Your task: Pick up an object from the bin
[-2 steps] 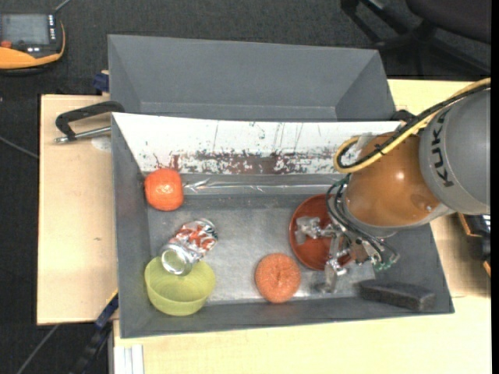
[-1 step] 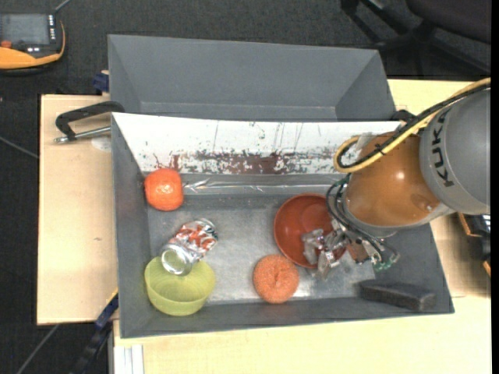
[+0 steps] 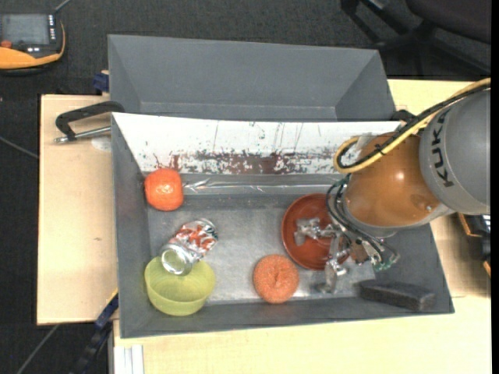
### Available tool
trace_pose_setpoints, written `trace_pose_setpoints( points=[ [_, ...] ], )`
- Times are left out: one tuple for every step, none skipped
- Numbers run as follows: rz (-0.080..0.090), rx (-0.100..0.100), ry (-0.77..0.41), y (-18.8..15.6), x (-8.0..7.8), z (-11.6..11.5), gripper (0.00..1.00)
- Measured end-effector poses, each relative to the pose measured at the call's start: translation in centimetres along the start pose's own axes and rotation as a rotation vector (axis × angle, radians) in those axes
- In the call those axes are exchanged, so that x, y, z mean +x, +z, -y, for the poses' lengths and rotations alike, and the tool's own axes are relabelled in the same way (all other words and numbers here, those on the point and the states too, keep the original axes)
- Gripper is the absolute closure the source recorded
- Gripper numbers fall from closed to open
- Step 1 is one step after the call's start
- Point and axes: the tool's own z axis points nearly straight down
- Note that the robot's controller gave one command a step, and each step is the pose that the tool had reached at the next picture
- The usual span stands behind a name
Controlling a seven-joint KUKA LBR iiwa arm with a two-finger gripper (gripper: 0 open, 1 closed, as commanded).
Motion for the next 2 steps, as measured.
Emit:
trace_pose_setpoints(
  points=[
    [0.011,0.005,0.002,-0.49,-0.32,0.23,1.0],
    [0.011,0.005,0.002,-0.48,-0.31,0.24,0.0]
  ],
)
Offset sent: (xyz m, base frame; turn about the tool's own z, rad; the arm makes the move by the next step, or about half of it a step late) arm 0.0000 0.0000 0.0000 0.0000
